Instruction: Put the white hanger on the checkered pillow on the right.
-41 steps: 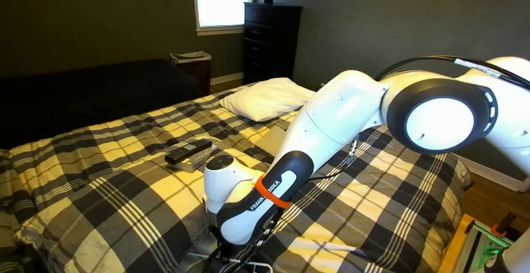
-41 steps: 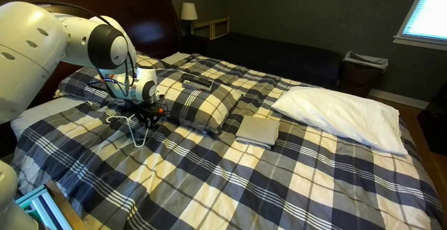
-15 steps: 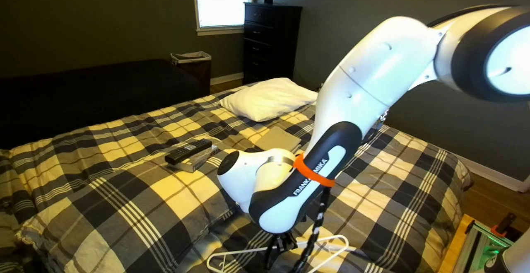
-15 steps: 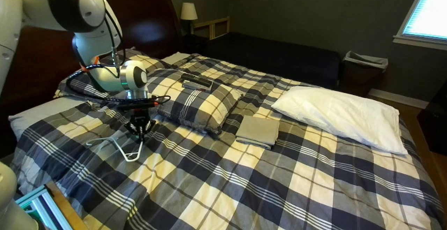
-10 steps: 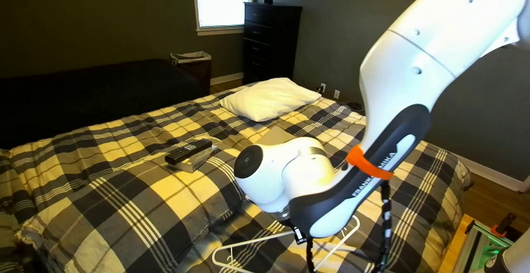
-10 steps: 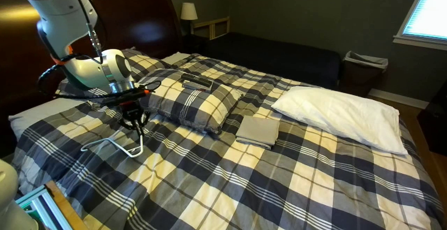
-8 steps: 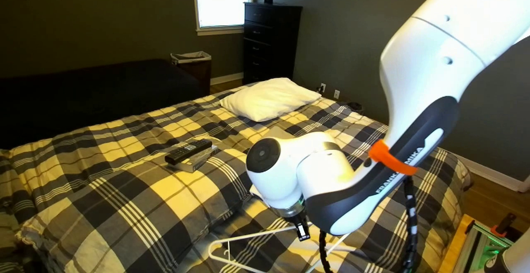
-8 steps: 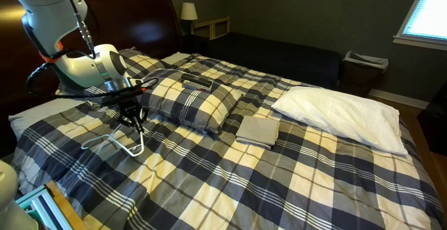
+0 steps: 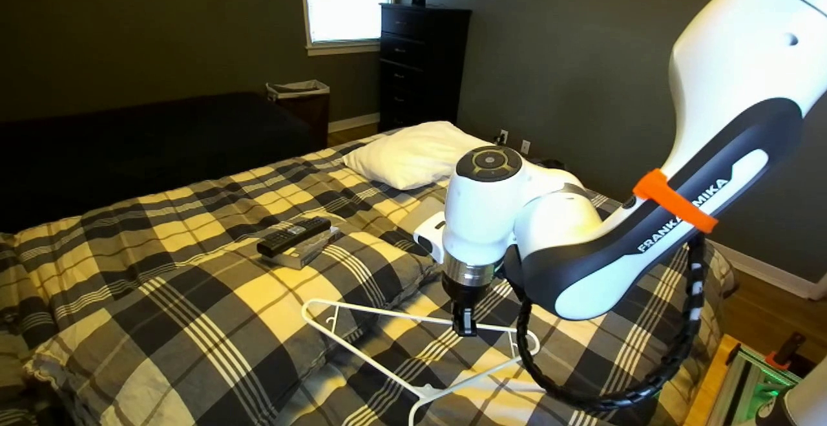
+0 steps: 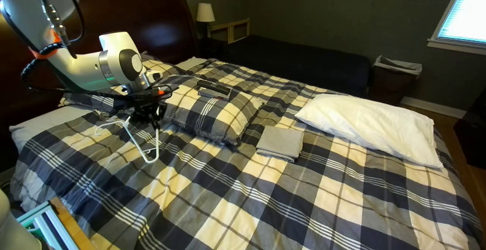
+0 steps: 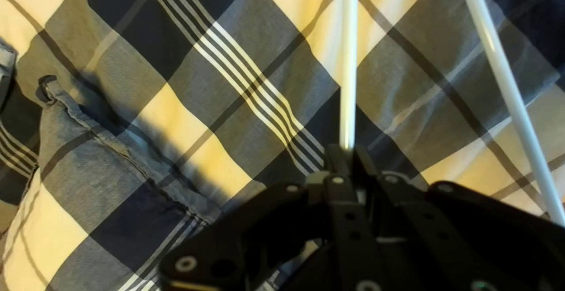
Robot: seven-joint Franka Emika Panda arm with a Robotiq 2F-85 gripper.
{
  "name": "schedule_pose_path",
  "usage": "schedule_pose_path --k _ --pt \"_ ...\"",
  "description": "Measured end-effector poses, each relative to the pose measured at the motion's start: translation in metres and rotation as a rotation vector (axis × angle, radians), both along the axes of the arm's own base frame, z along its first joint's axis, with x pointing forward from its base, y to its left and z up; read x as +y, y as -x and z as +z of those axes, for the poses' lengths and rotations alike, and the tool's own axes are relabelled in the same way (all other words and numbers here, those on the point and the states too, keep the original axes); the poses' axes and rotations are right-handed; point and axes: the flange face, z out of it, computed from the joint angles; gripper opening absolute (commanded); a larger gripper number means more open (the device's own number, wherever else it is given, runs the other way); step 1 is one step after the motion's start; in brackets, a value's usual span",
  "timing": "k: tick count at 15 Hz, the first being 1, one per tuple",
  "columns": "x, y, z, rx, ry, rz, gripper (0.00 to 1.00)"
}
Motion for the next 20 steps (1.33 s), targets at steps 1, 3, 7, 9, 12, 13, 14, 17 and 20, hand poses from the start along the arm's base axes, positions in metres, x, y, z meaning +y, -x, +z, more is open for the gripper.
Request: schedule_pose_path --k 1,3,7,9,12,13,14,17,20 --pt "0.001 0.000 -0.001 0.002 0.000 0.002 0.09" --pt "0.003 0.002 -0.003 0.005 0.001 0.007 0.02" --pt "0.010 -0.006 0.011 -0.031 -0.097 -0.057 0.02" --pt "0.006 -0.016 0.033 -0.069 -0.176 -0.139 0.02" --pt "-0.005 -0.030 0.076 -0.104 -0.290 -0.297 0.02" --pt "-0.007 -0.036 0.091 -0.104 -0.328 -0.338 0.02" --pt "-0.008 -0.042 0.106 -0.091 -0.362 -0.358 0.02" --pt "-0.006 -0.063 0.155 0.002 -0.419 -0.352 0.02" --pt "-0.011 -0.084 0.200 0.098 -0.402 -0.352 0.02"
